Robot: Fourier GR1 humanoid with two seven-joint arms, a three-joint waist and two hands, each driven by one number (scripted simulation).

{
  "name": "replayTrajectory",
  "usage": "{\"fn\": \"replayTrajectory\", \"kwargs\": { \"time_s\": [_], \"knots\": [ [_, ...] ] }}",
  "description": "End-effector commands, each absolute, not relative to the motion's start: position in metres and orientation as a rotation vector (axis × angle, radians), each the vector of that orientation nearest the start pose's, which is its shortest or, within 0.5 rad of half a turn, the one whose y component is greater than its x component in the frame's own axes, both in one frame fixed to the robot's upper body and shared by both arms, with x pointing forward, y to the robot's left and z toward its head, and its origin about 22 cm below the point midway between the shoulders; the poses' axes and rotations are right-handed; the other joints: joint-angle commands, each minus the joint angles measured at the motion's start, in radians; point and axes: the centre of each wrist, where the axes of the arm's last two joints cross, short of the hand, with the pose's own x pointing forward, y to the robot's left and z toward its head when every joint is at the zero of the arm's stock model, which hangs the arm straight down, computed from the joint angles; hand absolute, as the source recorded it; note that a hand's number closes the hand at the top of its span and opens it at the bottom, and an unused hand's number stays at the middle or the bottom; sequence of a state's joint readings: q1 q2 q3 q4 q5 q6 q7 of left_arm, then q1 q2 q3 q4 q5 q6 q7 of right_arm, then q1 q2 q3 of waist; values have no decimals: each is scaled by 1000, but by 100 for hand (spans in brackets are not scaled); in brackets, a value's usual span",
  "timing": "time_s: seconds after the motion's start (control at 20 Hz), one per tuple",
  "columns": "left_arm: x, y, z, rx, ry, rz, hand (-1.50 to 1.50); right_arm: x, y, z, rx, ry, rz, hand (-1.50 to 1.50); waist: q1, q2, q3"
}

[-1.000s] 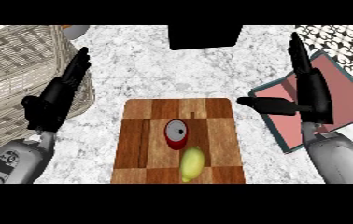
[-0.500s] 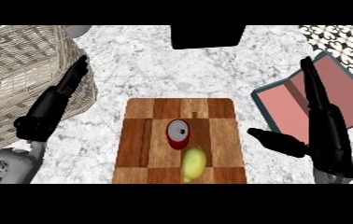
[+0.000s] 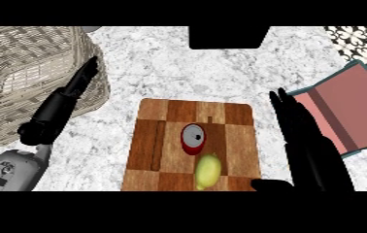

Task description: Pick the can from the cutting board and place it in the cardboard box

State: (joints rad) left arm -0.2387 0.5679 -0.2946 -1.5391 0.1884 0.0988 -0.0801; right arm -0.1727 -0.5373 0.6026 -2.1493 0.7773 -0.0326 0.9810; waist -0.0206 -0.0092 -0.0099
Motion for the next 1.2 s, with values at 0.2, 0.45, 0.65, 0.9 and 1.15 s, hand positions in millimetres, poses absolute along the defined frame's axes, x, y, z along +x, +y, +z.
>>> {"fn": "replayTrajectory", "kwargs": {
  "time_s": [0.2,0.45,0.65,0.9,1.15],
  "knots": [
    [293,265,75,87,-1755,-551,0,185,-108,156,-997,-1077,1047,-150,37,7,0],
    [287,257,73,93,-1754,-557,0,197,-71,141,-975,-951,1064,-150,44,2,3],
    [293,265,73,87,-1740,-551,0,210,-45,145,-955,-914,1045,-150,36,5,3],
    [297,266,80,86,-1756,-543,0,223,-28,132,-927,-852,1039,-150,34,6,6],
    [295,267,75,110,-1732,-537,0,232,-24,122,-1002,-791,1072,-150,27,2,7]
  ]
}}
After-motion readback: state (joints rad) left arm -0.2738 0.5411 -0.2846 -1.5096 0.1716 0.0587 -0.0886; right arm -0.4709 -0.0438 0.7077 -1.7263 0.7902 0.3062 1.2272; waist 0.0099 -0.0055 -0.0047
